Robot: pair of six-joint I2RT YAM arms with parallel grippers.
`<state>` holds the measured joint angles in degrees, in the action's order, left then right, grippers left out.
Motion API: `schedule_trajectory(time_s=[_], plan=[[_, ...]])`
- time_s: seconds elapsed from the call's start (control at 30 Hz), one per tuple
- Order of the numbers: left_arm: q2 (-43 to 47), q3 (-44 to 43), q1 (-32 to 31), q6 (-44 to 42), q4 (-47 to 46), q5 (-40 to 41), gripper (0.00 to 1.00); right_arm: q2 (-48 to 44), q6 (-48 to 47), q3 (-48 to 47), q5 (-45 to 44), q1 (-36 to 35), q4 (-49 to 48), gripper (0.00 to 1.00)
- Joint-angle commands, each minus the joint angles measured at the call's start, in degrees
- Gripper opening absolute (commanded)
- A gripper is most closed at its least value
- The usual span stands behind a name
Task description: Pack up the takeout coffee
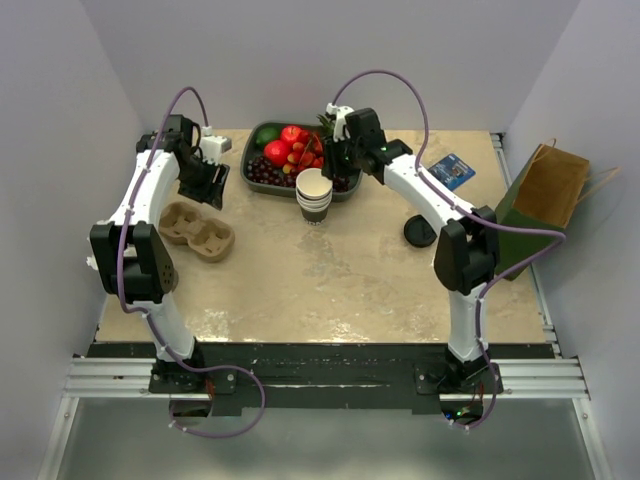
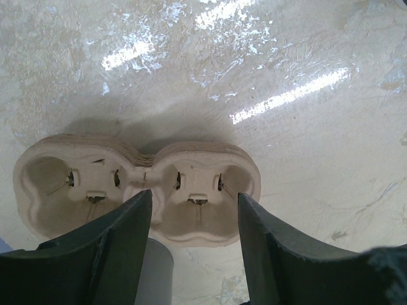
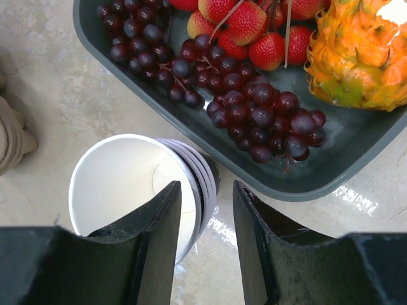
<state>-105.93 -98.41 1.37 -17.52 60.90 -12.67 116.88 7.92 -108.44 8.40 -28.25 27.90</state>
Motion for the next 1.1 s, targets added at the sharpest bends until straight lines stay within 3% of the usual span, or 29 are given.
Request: schedule_trajectory(time_s=[0.0, 0.3, 0.43, 0.67, 0.83, 1.07], plan=[[2.6, -0.9, -0.3, 0.9, -0.6, -0.8, 0.61, 0.0, 1.0, -1.0, -0.5, -0.7, -0.1, 0.41], [2.7, -0.3, -0.3, 0.8, -0.6, -0.8, 0.61, -0.4, 1.1, -1.1, -0.8, -0.7, -0.5, 0.34], [2.5, -0.3, -0.3, 0.9, -0.6, -1.0, 0.61, -0.6, 1.3, -1.2, -1.0, -0.8, -0.5, 0.21], [2.0, -0.5, -0.4, 0.9, -0.7, -1.4, 0.61, -1.6, 1.7, -2.2, -1.2, -1.3, -0.8, 0.15], [1.3, -1.0, -0.5, 0.8, -0.6, -2.2, 0.61, -2.4, 2.7, -3.7, 0.5, -1.5, -1.3, 0.00], [0.4, -1.9, -0.6, 0.8, -0.5, -3.1, 0.61, -1.3, 3.3, -7.4, 1.2, -1.5, 0.4, 0.00]])
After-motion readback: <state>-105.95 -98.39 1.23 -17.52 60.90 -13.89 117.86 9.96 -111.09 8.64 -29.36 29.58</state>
